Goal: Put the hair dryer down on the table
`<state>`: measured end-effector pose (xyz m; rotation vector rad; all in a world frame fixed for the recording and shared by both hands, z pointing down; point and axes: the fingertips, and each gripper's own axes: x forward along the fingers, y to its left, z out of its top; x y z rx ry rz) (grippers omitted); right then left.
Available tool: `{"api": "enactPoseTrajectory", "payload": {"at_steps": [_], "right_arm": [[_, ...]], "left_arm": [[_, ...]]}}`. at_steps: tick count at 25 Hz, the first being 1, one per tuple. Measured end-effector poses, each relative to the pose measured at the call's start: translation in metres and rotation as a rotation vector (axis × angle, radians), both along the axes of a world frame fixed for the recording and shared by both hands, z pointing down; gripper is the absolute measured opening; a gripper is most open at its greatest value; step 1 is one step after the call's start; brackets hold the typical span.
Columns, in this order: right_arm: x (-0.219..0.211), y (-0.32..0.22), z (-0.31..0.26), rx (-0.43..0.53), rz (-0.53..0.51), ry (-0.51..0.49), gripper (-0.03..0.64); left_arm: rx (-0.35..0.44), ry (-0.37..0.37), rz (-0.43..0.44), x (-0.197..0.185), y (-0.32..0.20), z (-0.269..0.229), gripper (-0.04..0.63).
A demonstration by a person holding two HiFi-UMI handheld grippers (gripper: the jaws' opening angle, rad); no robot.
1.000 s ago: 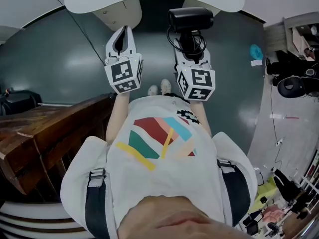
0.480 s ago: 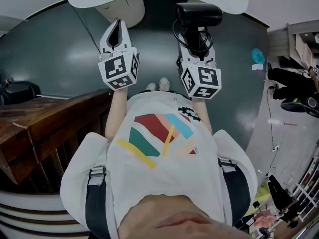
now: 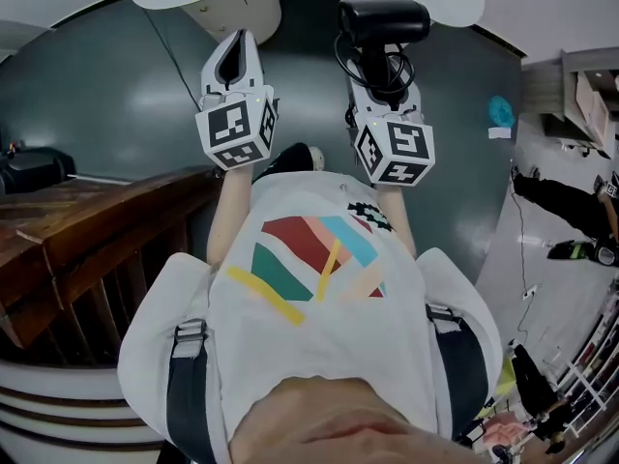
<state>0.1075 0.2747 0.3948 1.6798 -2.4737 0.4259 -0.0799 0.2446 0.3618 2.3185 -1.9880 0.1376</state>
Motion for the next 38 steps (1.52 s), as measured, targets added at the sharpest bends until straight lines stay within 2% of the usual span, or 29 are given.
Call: {"api": "enactPoseTrajectory", "payload": {"at_steps": [7,14,19,25,31,38], "right_arm": [[0.014,-0.013,0.011,-0.025,0.009,-0.012,0.221],[0.021,-0.030,0.007,0.020,0.034,-0.037,0.221],[0.024,-0.052,-0.005,0.071,0.045,-0.023,0.221],[0.025,-0.084,-0.014,0.100,0.058,0.011,0.221],[0.016,-0.118,-0.012,0.090,0.061,0.032,0.221],[0.006,-0.175,-0.012,0.078,0.074,0.049,0.221]], "left_arm": [[-0.002,-0.015,0.018,0.016,-0.006,0.001,0.017],[0.019,-0.030,0.070,0.036,-0.034,0.003,0.017],[0.090,-0.031,0.129,0.049,-0.054,-0.012,0.017],[0.121,-0.007,0.107,0.036,-0.092,-0.025,0.017],[0.095,0.016,0.083,0.018,-0.133,-0.017,0.017],[0.075,0.031,0.123,0.018,-0.193,-0.014,0.017]]}}
